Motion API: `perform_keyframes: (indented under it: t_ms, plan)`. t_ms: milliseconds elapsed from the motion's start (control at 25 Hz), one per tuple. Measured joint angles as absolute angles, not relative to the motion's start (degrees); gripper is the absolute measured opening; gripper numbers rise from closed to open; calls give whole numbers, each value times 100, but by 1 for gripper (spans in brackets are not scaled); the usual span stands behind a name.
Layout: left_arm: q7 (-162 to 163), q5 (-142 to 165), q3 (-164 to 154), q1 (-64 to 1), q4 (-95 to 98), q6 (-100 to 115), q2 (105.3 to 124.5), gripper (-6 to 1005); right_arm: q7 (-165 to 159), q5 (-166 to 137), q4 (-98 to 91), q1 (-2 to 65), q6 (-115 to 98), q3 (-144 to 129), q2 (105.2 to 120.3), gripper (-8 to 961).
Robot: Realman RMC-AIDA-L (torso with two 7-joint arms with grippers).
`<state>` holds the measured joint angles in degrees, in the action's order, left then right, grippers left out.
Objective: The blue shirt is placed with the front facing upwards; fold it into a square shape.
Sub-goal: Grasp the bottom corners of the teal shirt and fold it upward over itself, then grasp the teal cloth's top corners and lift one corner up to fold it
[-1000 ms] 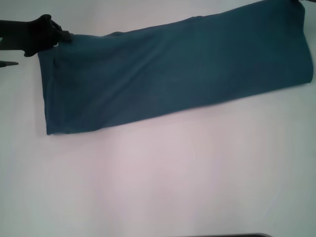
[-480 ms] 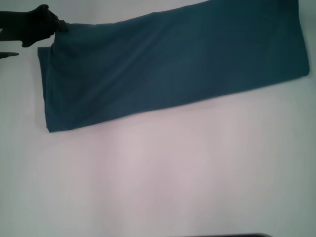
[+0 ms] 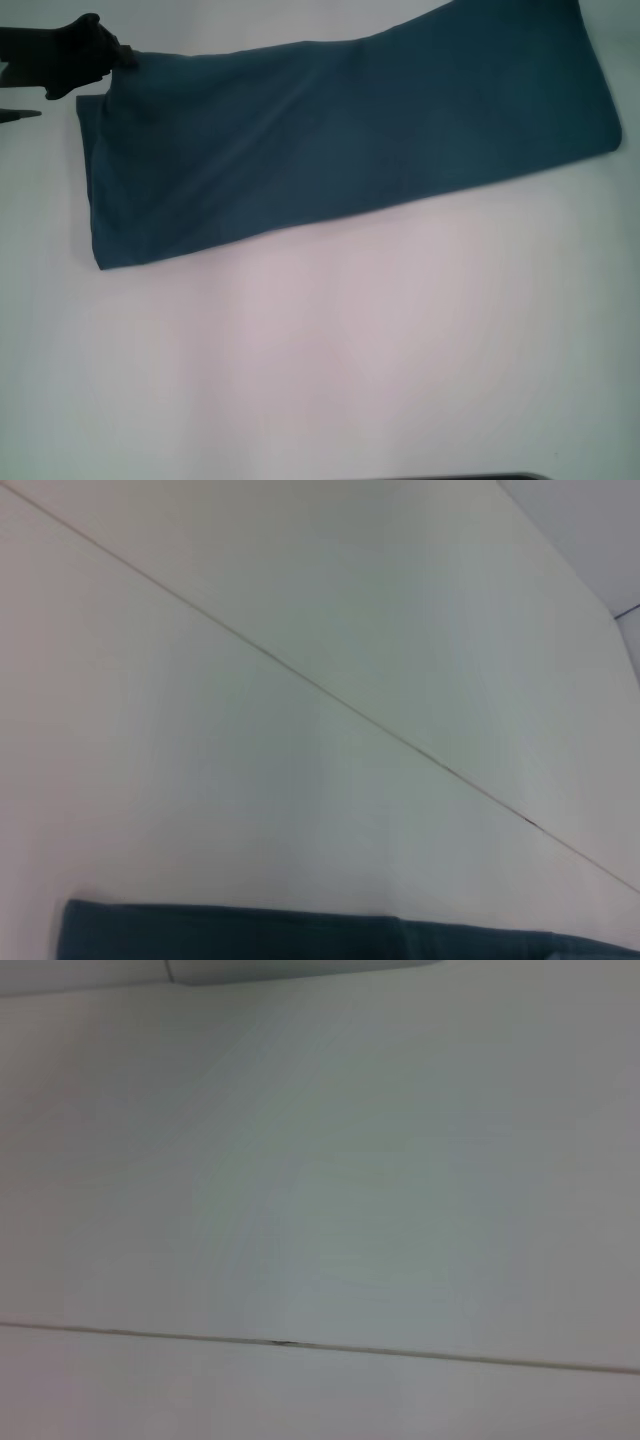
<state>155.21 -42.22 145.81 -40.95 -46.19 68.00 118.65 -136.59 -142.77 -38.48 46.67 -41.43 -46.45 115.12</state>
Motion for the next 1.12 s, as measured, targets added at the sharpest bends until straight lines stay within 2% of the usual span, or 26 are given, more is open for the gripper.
perform_keyframes:
  t_ms: [360, 560, 720, 840, 960, 1040, 1120]
  plan:
    - [15494, -4294, 14614, -4059, -4623, 6790, 11874, 27, -13672, -14293, -3848, 4640, -4037, -4644, 11506, 19]
    - [15466, -4452, 14630, -3956, -4682, 6793, 11887, 29, -13745, -14499, -3823, 4622, -4145, -4641, 11330, 20]
    - [15501, -4632, 14666, -3831, -4691, 6775, 11879, 213, -14039, -14896, -3805, 4633, -4237, -4640, 11201, 20]
    - [15509, -4762, 14670, -3744, -4775, 6831, 11882, 317, -14122, -15121, -3849, 4602, -4283, -4604, 11137, 147]
    - [15450, -5122, 14674, -3535, -5021, 6986, 11903, 421, -14212, -15017, -3980, 4504, -4814, -4458, 10943, 268]
    - [15171, -5690, 14700, -3281, -5214, 7233, 11903, 450, -13919, -14513, -4229, 4312, -5485, -4148, 10850, 341]
    - [14842, -6327, 14737, -3023, -5267, 7569, 11850, 478, -13200, -13498, -4594, 3890, -6332, -3697, 10855, 414]
